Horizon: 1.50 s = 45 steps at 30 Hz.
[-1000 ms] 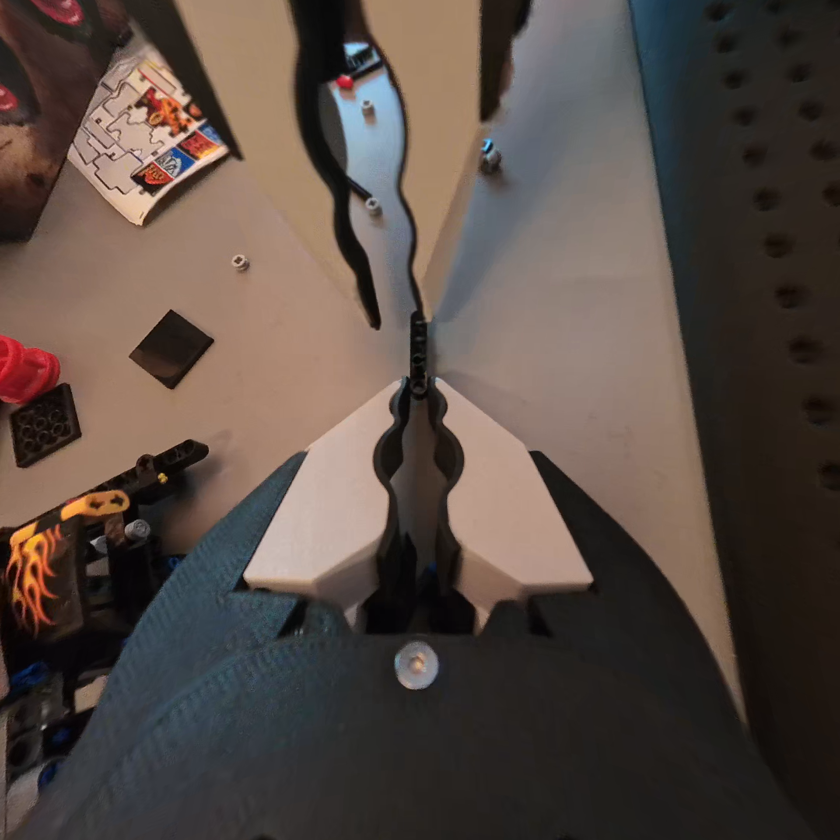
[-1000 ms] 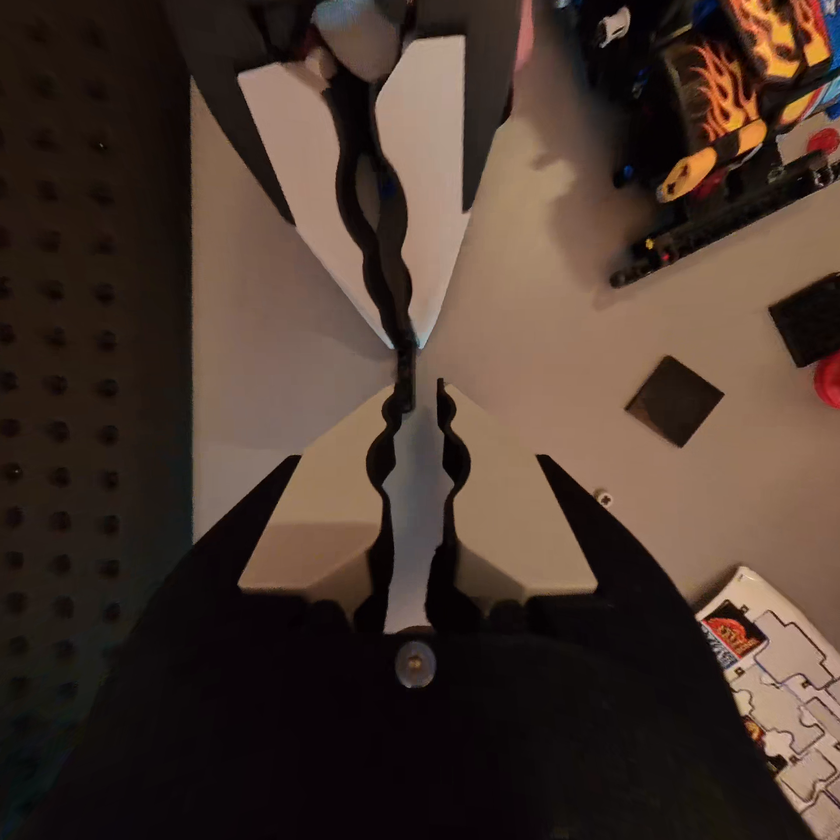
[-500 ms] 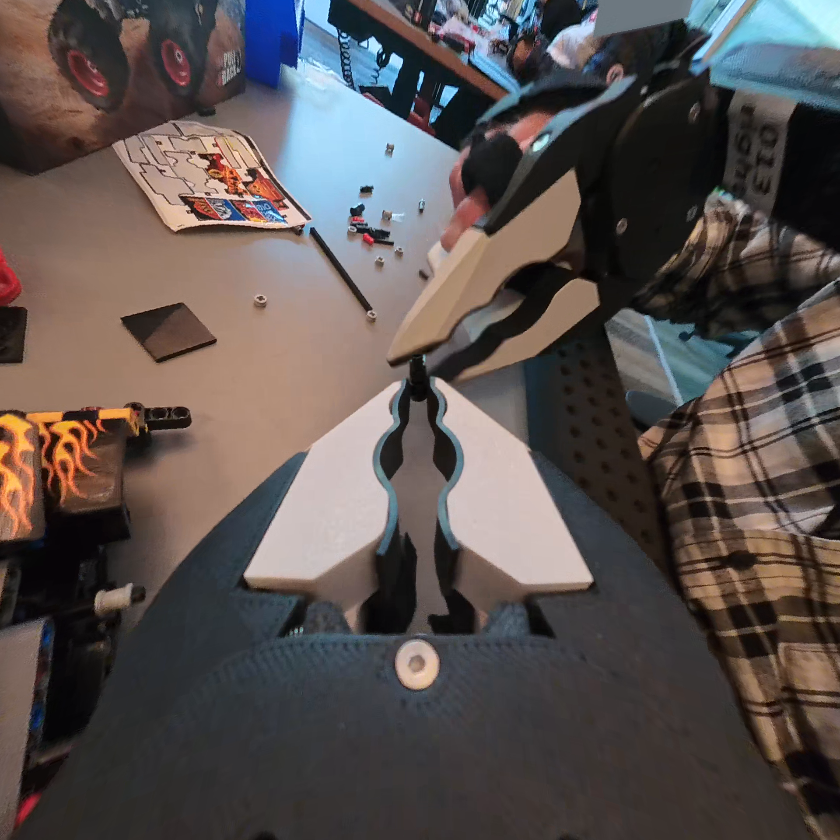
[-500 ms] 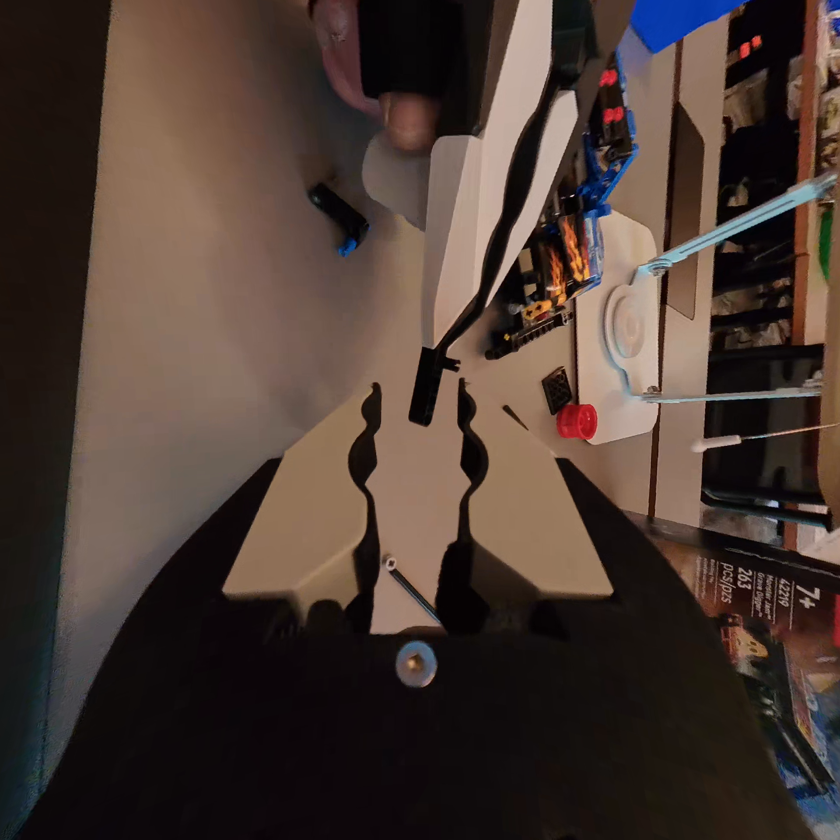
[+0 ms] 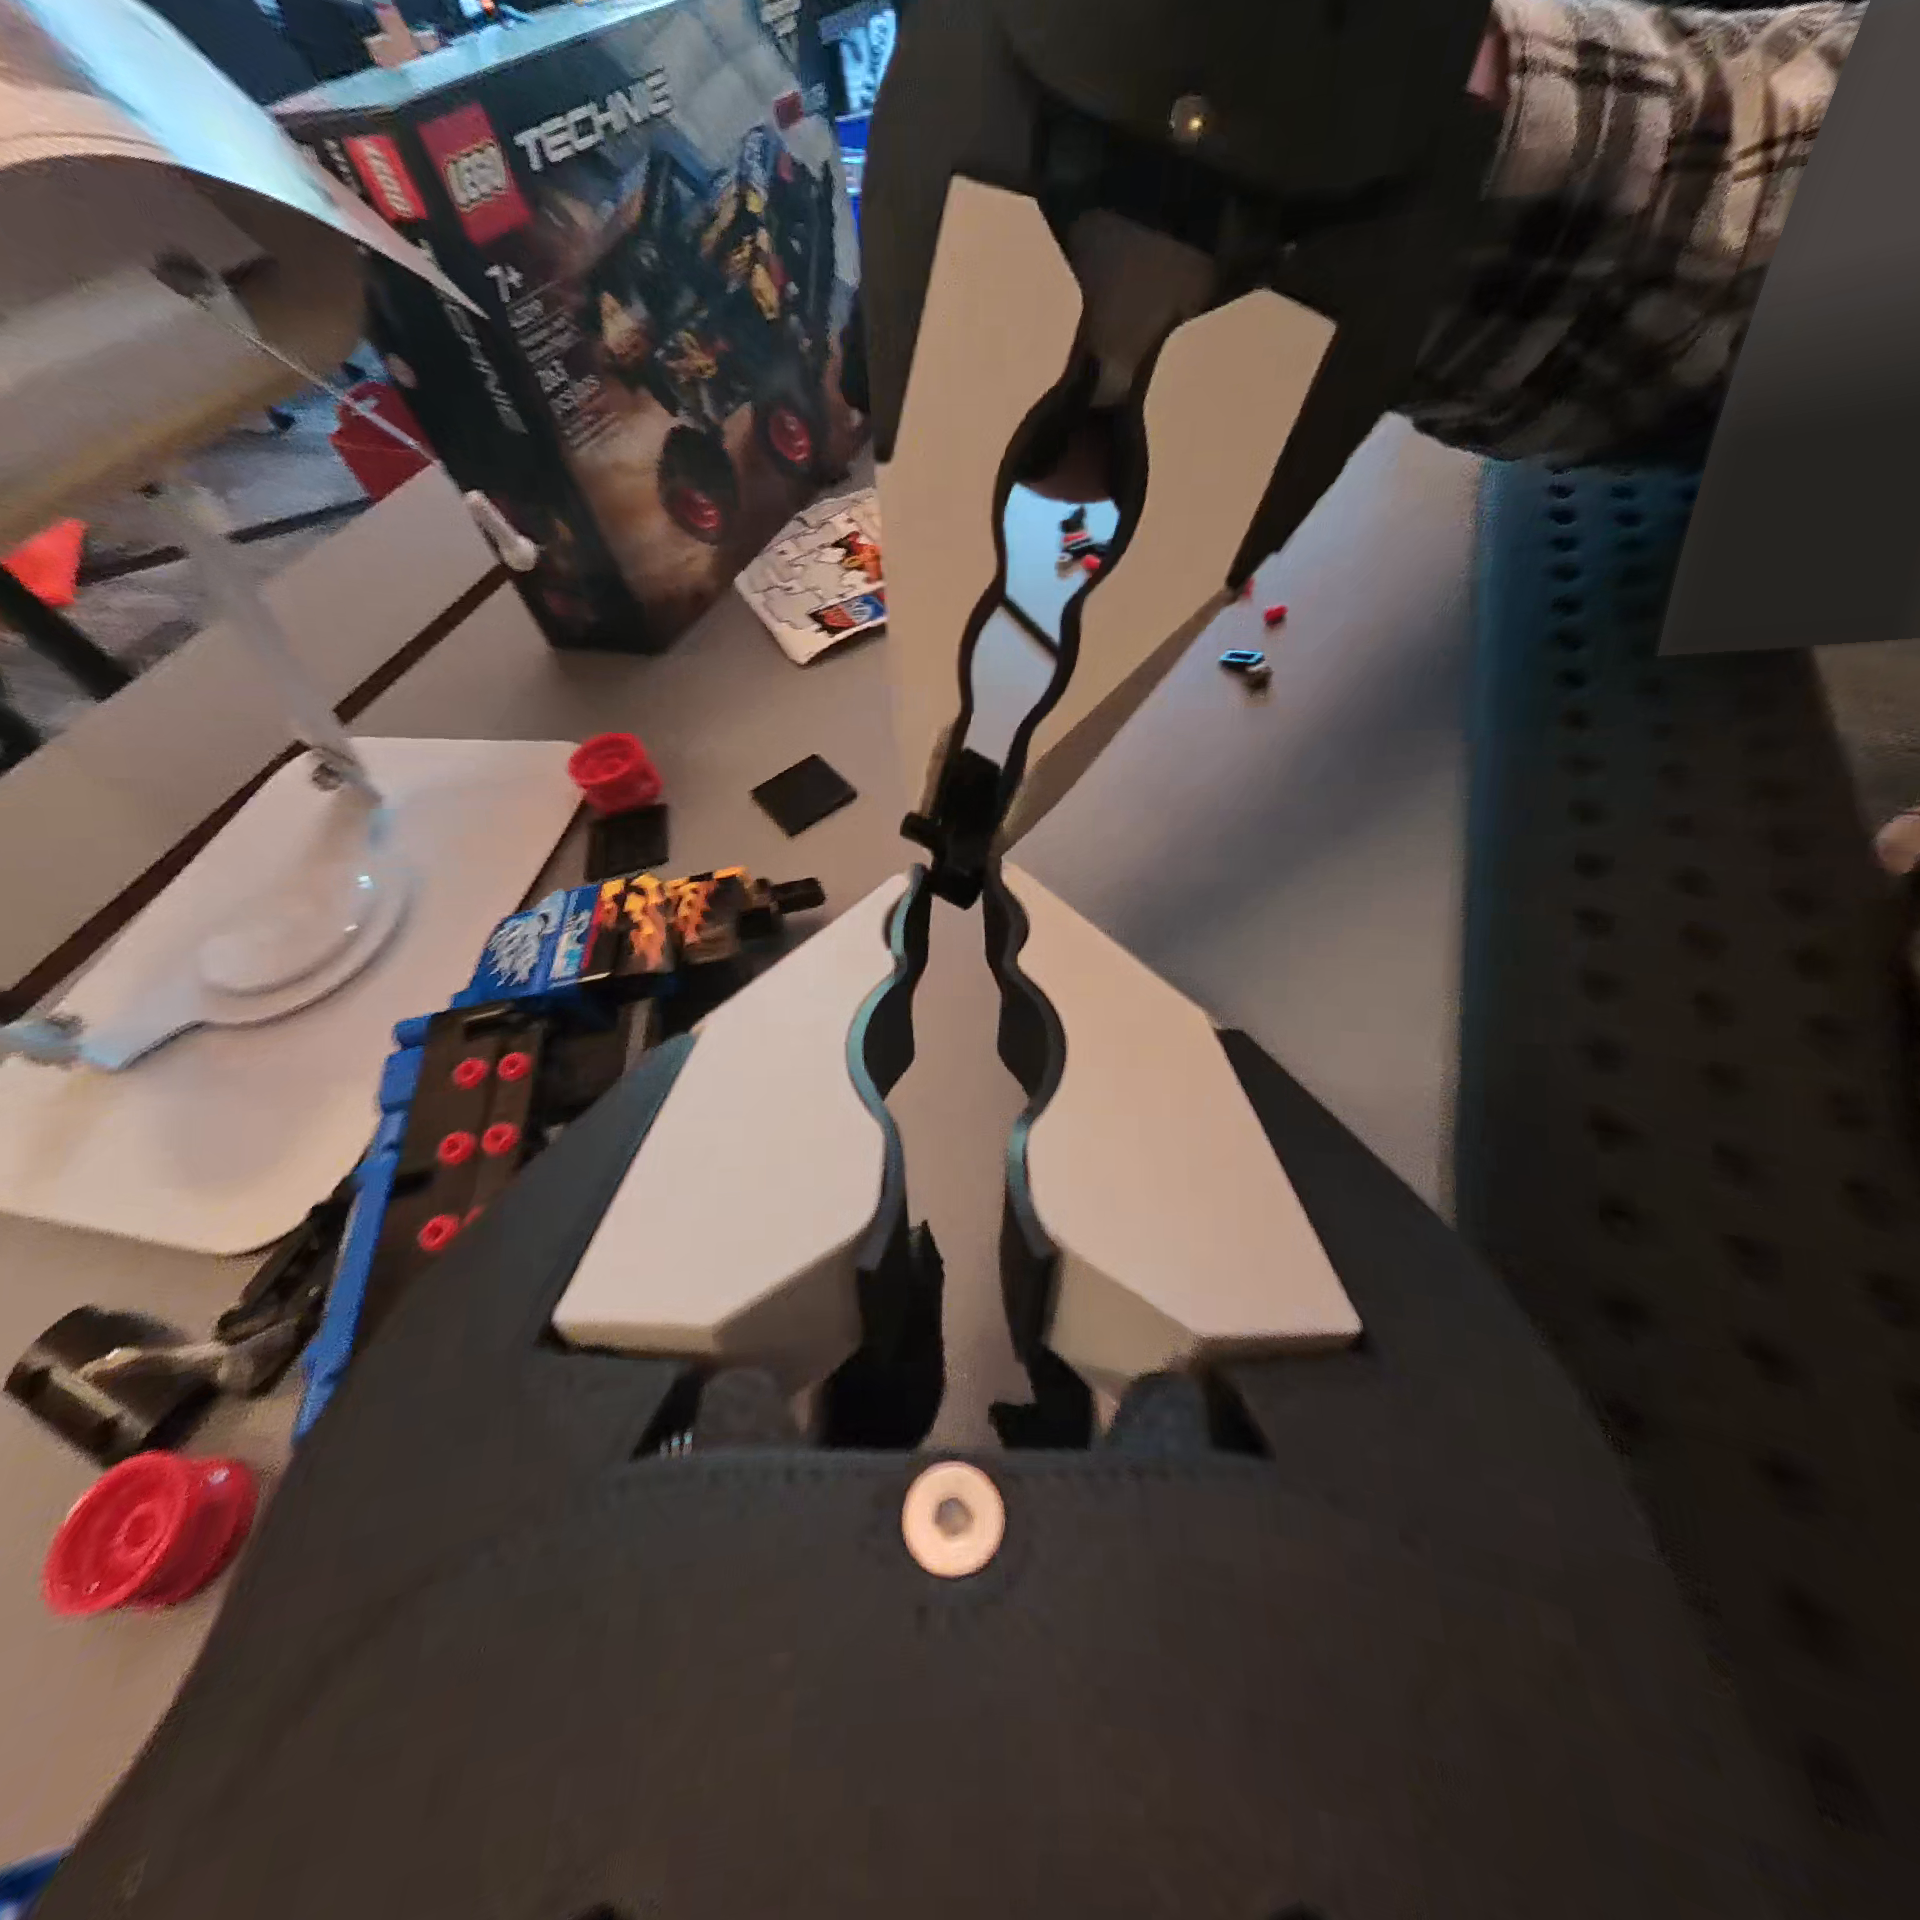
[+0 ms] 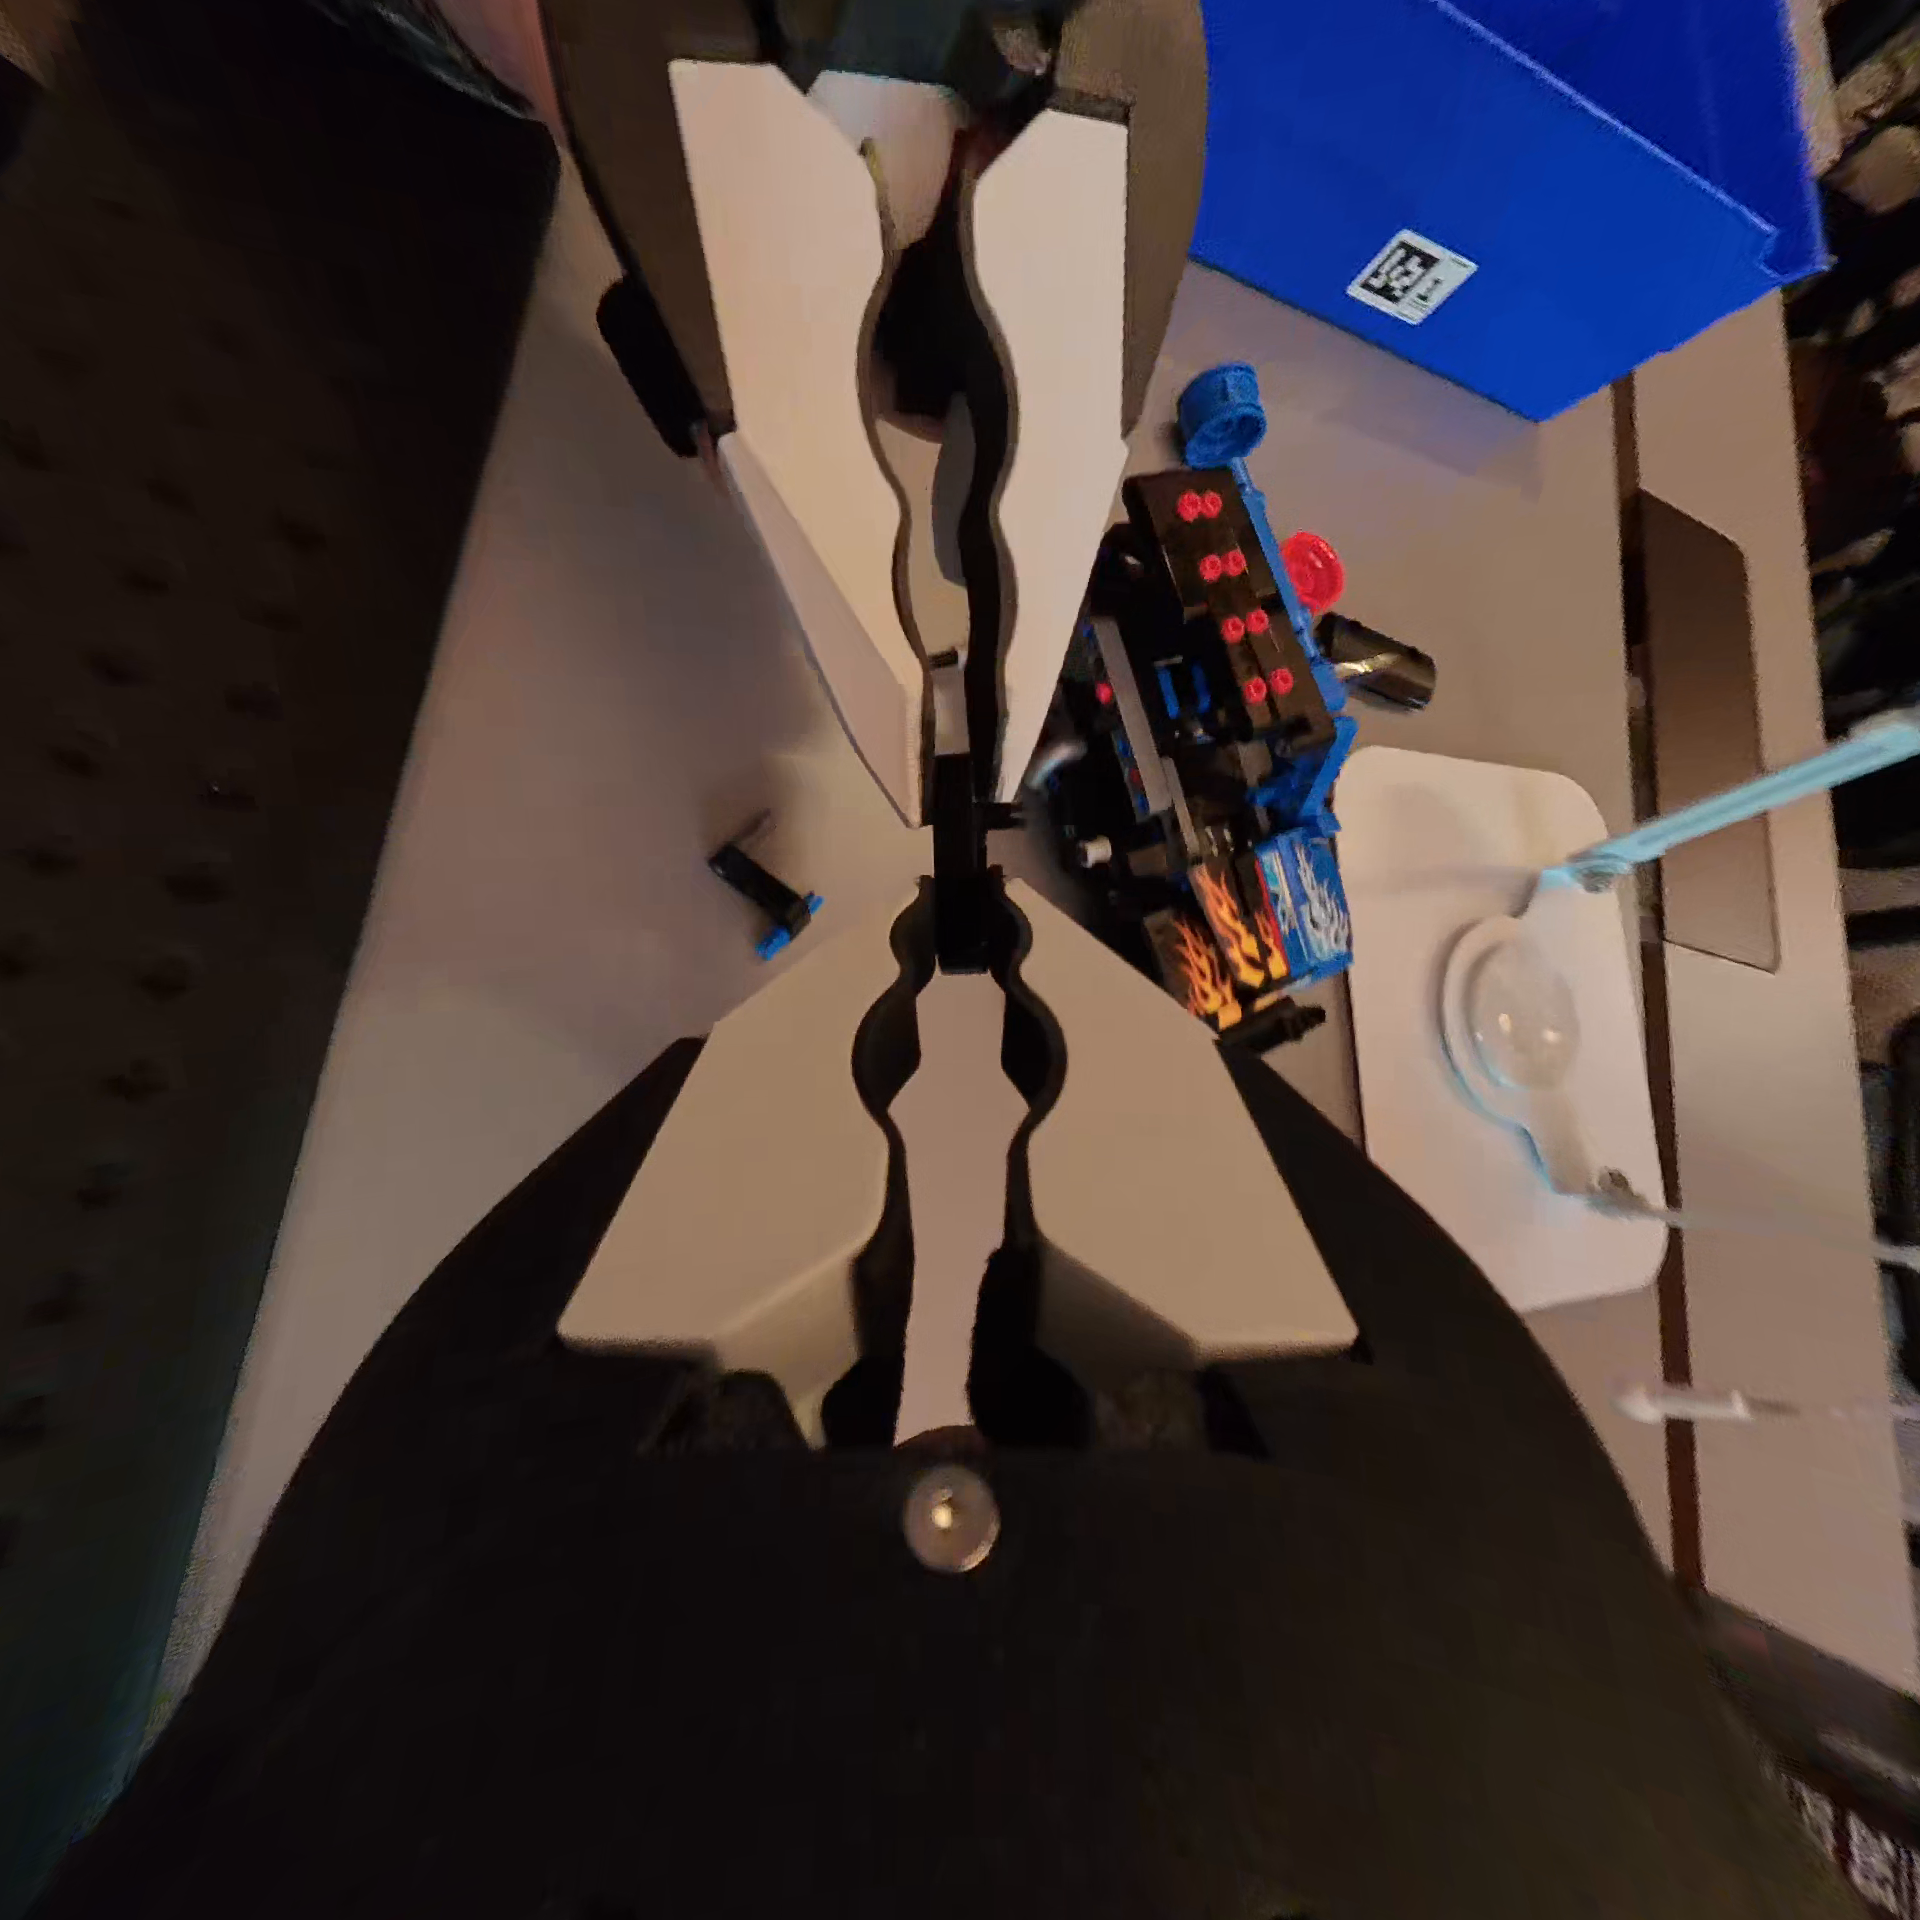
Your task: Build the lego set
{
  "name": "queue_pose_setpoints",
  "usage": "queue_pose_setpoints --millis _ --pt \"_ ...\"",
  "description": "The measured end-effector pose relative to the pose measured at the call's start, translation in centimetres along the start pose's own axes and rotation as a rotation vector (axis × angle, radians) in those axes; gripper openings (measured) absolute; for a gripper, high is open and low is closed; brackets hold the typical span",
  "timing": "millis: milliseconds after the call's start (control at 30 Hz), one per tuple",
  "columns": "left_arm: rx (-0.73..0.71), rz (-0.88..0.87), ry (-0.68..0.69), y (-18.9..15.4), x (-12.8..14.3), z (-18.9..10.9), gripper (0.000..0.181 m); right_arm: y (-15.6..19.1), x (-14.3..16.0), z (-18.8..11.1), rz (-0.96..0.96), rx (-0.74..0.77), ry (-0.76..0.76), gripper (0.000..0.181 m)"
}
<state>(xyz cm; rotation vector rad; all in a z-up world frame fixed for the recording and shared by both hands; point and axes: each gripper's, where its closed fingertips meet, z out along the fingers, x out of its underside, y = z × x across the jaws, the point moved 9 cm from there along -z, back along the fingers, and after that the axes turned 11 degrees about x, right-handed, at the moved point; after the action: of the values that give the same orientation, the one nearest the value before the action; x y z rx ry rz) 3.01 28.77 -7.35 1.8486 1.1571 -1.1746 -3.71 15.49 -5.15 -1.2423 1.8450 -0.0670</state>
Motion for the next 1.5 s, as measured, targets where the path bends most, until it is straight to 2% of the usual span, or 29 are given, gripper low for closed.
queue_pose_setpoints --millis 133,233,300,367,433,567,733,900,967,1100,1200,1500 --pt "-0.073 -0.092 -0.069 1.1 0.5 -1.7 0.008 -1.7 -1.0 1.2 0.054 0.01 -0.072 0.009" --pt "-0.076 -0.24 -0.151 2.2 1.4 -2.6 0.008 -2.0 -1.3 2.0 -0.082 0.173 -0.057 0.02" --pt "-0.06 -0.313 -0.204 2.6 1.9 -3.0 0.008 -1.4 -1.5 2.5 -0.157 0.224 -0.068 0.022" --pt "-0.05 -0.351 -0.226 2.8 2.2 -3.1 0.008 -1.0 -1.6 3.0 -0.211 0.296 -0.076 0.02" --pt "-0.043 -0.372 -0.229 2.8 2.4 -3.1 0.008 -0.9 -1.6 3.3 -0.249 0.363 -0.088 0.01" --pt "-0.05 -0.376 -0.228 3.1 2.7 -3.2 0.008 -1.3 -1.4 3.9 -0.194 0.307 -0.1 0.008" --pt "-0.112 -0.306 -0.153 3.3 2.7 -3.2 0.01 -2.0 -0.7 4.6 -0.076 0.175 -0.126 0.008" --pt "-0.317 -0.057 0.011 3.5 1.9 -3.9 0.04 -2.9 0.0 5.4 -0.019 0.092 -0.129 0.007" --pt "-0.331 -0.018 0.104 4.1 2.0 -3.7 0.055 -3.1 0.3 5.9 -0.03 0.073 -0.1 0.007" --pt "-0.295 -0.039 0.204 5.6 2.5 -2.8 0.072 -3.6 0.2 6.6 -0.047 0.064 -0.081 0.008" --pt "-0.261 -0.06 0.227 6.3 2.9 -2.3 0.068 -4.1 0.1 6.9 -0.041 0.056 -0.083 0.008" --pt "-0.226 -0.105 0.181 7.3 3.4 -2.1 0.053 -4.3 -0.1 7.5 -0.092 0.056 -0.034 0.007"
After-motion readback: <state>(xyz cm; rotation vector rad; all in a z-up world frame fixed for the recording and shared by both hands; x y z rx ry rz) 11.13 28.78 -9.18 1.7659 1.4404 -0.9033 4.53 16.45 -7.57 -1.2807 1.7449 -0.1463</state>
